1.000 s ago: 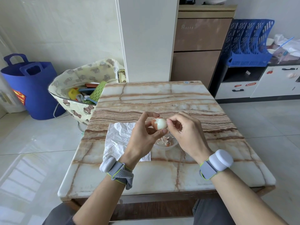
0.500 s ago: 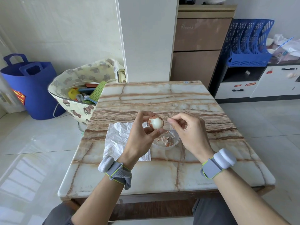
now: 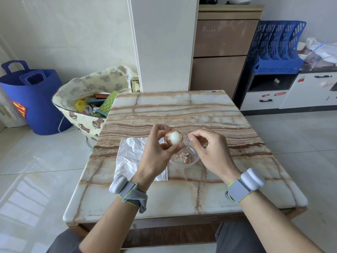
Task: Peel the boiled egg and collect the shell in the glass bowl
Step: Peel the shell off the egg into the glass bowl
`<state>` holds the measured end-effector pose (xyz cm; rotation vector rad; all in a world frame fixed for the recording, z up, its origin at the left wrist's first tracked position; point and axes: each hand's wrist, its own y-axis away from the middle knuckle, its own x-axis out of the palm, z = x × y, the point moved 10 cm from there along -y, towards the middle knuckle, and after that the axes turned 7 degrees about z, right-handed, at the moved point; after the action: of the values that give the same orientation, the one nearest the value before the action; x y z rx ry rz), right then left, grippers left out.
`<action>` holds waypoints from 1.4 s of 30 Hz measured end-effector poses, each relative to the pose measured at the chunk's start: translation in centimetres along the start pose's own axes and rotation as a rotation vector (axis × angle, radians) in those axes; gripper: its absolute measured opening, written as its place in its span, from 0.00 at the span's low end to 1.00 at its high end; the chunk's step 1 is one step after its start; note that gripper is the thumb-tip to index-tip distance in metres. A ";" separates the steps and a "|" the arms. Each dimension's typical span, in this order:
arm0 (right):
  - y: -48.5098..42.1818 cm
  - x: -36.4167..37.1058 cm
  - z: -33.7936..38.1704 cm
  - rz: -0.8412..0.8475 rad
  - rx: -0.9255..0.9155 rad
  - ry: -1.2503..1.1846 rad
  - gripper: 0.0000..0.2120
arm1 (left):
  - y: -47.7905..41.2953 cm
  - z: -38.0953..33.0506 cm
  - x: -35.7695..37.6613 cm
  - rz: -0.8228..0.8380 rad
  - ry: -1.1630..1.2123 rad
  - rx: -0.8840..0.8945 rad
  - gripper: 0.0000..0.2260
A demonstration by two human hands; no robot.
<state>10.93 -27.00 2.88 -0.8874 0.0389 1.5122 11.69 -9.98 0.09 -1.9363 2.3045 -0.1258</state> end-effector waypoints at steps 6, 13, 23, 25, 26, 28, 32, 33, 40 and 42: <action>-0.1 0.7 0.2 0.005 0.057 -0.228 0.07 | 0.1 -0.4 0.4 0.024 -0.074 0.018 0.21; -0.4 0.7 0.0 -0.006 0.060 -0.224 0.06 | 0.1 -0.1 0.1 0.021 -0.053 -0.009 0.26; -0.5 0.1 0.3 -0.078 0.014 -0.040 0.05 | 0.1 0.1 0.2 0.015 -0.072 -0.012 0.22; -0.6 0.0 0.4 -0.084 0.012 -0.017 0.05 | 0.0 0.1 0.3 0.022 -0.070 -0.011 0.22; -0.6 0.0 0.3 -0.087 0.016 -0.012 0.05 | 0.0 0.1 0.3 0.023 -0.069 -0.012 0.22; -0.6 -0.1 0.2 -0.092 0.025 -0.013 0.05 | 0.0 0.2 0.2 0.019 -0.071 -0.010 0.22; -0.5 -0.2 0.1 -0.094 0.039 -0.014 0.06 | -0.1 0.1 0.0 0.015 -0.077 -0.001 0.22; -0.5 -0.3 0.1 -0.096 0.044 -0.014 0.05 | -0.1 0.1 0.0 0.017 -0.074 -0.001 0.22; -0.4 -0.7 -0.4 -0.091 0.050 -0.030 0.07 | 0.0 0.2 0.0 0.018 -0.046 -0.004 0.22; -0.2 -0.6 -0.7 -0.080 0.059 -0.039 0.07 | -0.1 0.1 0.0 0.019 -0.043 -0.002 0.22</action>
<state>11.37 -27.83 2.85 -0.8037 0.0193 1.4457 11.78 -10.00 -0.04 -1.8991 2.2958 -0.0791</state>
